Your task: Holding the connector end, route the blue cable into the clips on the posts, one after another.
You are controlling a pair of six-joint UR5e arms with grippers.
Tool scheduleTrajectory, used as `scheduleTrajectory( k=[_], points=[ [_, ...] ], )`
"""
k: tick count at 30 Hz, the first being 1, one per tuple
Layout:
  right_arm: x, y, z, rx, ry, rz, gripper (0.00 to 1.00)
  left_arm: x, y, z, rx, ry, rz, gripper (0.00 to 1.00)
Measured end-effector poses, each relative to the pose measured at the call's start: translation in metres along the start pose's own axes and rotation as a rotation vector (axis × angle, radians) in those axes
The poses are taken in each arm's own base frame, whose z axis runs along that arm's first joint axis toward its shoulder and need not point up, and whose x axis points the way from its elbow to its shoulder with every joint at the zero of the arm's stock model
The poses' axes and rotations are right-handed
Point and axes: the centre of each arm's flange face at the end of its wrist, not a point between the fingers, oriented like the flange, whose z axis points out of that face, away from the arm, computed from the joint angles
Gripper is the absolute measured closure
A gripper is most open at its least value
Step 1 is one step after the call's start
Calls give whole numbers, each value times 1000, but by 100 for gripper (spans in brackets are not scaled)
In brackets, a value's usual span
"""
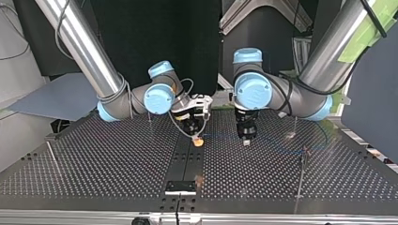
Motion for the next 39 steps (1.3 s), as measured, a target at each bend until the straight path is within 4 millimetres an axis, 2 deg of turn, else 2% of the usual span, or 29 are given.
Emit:
scheduleTrajectory(
  k=[4, 9, 17, 27, 32, 39],
  points=[
    [-18, 6, -4, -11, -34, -3, 100, 11, -5, 0, 7, 8, 6, 100],
    [-39, 14, -8, -27, -60, -10, 100, 37, -15, 4, 3, 46, 22, 100],
    [-74, 34, -16, -73, -97, -36, 100, 67, -24, 0, -11, 59, 33, 100],
    [-112, 46, -27, -97, -101, -75, 100, 142, -42, -5, 22, 126, 90, 100],
    [-133, 56, -33, -111, -100, -77, 100, 160, -51, -15, 43, 130, 97, 100],
    [-159, 61, -44, -102, -101, -90, 100, 184, -51, -24, 46, 118, 99, 100]
  ],
)
